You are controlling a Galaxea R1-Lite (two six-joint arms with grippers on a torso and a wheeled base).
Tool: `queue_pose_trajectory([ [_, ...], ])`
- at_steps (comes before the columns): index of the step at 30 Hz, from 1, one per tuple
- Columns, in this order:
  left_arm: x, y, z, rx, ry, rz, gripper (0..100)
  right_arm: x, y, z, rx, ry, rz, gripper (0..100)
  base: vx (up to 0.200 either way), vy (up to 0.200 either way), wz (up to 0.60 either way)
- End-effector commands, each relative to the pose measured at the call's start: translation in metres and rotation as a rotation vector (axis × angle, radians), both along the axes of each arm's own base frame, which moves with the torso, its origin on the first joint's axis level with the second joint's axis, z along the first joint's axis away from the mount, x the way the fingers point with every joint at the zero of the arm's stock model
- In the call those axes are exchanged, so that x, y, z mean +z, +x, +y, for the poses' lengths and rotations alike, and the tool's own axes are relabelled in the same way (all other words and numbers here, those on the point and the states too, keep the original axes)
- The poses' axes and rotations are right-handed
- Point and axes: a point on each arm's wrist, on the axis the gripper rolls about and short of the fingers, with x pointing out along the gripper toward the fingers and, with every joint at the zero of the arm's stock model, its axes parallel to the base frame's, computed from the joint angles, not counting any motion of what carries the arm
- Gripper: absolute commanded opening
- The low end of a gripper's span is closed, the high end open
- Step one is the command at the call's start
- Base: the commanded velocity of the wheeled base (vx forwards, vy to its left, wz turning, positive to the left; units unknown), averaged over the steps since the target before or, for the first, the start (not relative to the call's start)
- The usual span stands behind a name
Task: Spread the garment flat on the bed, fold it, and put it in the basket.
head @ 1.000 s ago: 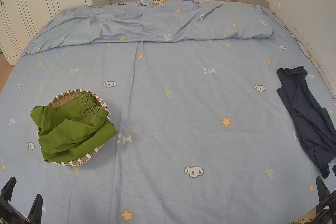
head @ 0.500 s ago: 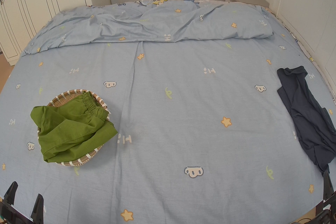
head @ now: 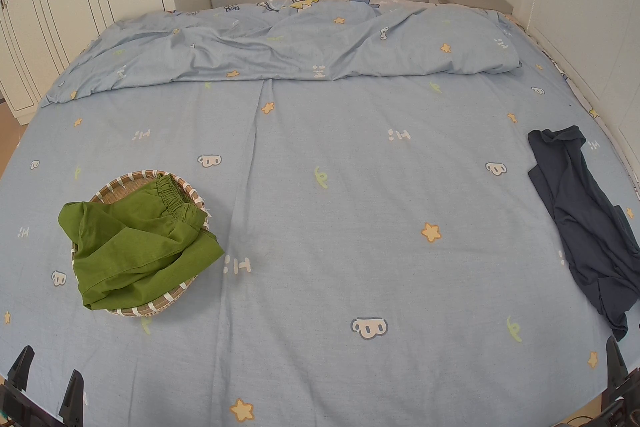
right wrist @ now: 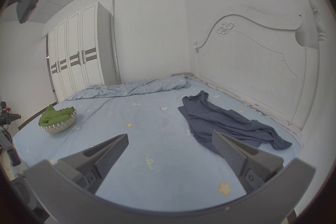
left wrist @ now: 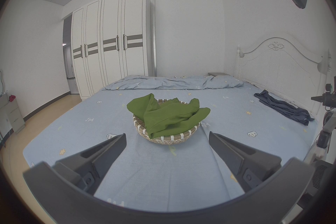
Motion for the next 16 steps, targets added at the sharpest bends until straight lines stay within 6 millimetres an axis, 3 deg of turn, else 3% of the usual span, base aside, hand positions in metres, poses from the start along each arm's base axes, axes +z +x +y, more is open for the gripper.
queue_pose_trajectory([
  [1, -0.0052, 0.0003, 0.0000, 0.002, 0.000, 0.005, 100, -0.0006, -0.0004, 0.0002, 0.008, -0.017, -0.008, 100, 0.000, 0.000, 0.00],
  [16, -0.0052, 0.0003, 0.0000, 0.002, -0.004, 0.004, 100, -0.0035, 0.0008, 0.0019, 0.084, -0.062, 0.012, 100, 0.000, 0.000, 0.00],
])
